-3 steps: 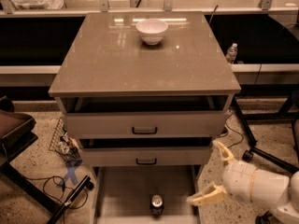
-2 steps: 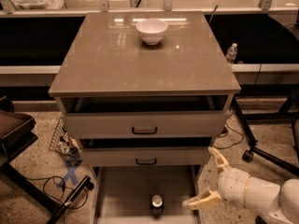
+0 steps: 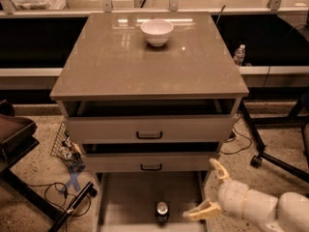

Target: Pick pepsi can from bottom drawer and place on counter

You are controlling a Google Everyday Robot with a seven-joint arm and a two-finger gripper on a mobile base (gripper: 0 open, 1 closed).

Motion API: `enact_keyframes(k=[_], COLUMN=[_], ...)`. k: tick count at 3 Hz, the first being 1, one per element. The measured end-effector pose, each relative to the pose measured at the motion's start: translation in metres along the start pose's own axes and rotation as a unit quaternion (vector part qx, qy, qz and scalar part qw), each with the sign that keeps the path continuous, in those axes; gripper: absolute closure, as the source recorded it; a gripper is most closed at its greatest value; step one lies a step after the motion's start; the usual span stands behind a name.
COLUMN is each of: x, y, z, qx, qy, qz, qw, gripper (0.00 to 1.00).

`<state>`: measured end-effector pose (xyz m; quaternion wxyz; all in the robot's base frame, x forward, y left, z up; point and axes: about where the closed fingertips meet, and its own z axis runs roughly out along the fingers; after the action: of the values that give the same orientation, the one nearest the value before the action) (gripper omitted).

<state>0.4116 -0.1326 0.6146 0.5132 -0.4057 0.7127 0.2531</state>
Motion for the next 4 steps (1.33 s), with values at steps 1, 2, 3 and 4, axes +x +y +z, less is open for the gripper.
enact_keyframes(k=[1,2,3,4], x=[0.049,0.103,0.170,0.188], y=[-0.003,-0.006,-0.003,0.000], z=[0.036,0.070,0.103,0.113], qx=[0.004,-0.009,-0.031,-0.032], qy=[-0.018,-0.041,-0.061,-0.069], qz=[-0.017,-0.039,-0.026,-0.009], qw=[0.9997,0.9983,0.9974,0.9970], gripper=[0.00,0.00,0.00,0.00])
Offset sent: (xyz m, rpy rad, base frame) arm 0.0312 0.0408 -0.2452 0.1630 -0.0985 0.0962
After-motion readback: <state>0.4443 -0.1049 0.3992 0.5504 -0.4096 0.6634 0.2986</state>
